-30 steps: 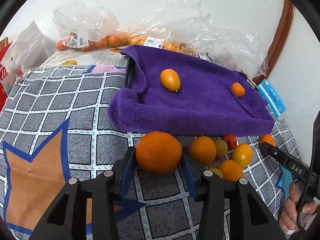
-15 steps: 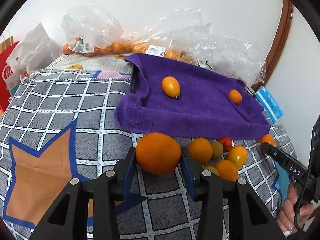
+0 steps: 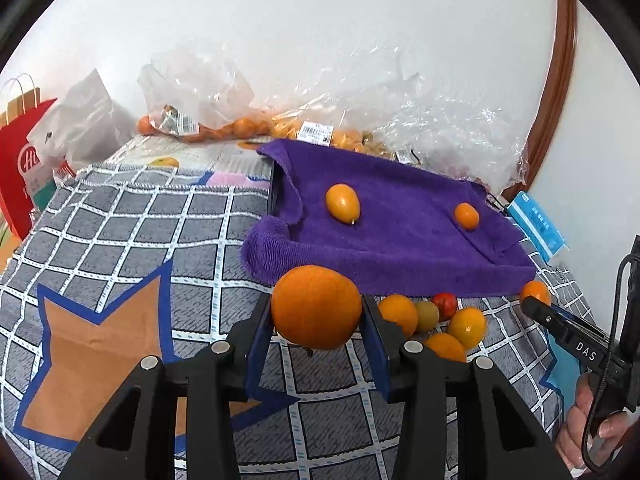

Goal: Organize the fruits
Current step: 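Lift both held large oranges up from the pile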

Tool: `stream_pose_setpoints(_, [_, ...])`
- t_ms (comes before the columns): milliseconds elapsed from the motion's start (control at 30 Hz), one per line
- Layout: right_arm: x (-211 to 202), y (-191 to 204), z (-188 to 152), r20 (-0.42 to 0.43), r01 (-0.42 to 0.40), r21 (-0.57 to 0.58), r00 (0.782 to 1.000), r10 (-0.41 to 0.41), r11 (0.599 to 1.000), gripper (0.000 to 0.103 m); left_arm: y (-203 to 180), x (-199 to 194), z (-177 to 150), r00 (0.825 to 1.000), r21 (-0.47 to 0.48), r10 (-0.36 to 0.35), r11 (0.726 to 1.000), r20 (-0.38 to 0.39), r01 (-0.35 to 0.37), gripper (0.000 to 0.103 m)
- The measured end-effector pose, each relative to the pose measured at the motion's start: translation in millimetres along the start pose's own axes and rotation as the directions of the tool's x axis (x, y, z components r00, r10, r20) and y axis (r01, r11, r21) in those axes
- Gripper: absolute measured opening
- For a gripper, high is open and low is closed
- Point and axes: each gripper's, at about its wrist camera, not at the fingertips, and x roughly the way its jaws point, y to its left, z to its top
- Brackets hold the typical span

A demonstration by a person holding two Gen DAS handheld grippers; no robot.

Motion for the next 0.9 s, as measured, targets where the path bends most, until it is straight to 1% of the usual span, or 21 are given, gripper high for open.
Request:
stream_pose_setpoints(233, [-3.3, 4.1, -0.3, 0.016, 0.006, -0.012, 1.000, -0.006, 1.000, 0.043, -2.2, -9.6, 0.8, 0.998, 0.014, -0.004, 1.000, 0.055, 0.003, 0.041])
stream_pose_setpoints(367, [-5.6, 3.2, 0.2, 0.027, 0.008, -0.012, 1.000, -0.007, 1.000, 0.043, -2.9, -10.3, 0.7, 0.998, 0.014, -0.003, 1.000, 0.061, 0.002, 0.041])
stream_pose_setpoints(500, [-8.3, 4.0, 0.1, 0.040, 0.008, -0.020, 0.999, -0.007, 1.000, 0.043, -1.4, -14.5, 1.0, 0.996, 0.000, 0.008, 1.000, 0.088, -0.008, 0.041])
stream_pose_setpoints(700, [-15.1, 10.1, -0.7, 0.076, 0.018, -0.050, 0.997, -0.015, 0.999, 0.043, -4.6, -23.8, 0.5, 0.989, 0.013, 0.032, 0.999, 0.148, -0.034, 0.041])
stream_pose_setpoints(900, [-19.8, 12.3, -1.3, 0.106, 0.026, -0.064, 0.994, -0.019, 0.998, 0.043, -4.3, -26.8, 0.9, 0.984, 0.001, 0.050, 0.999, 0.172, -0.051, 0.041])
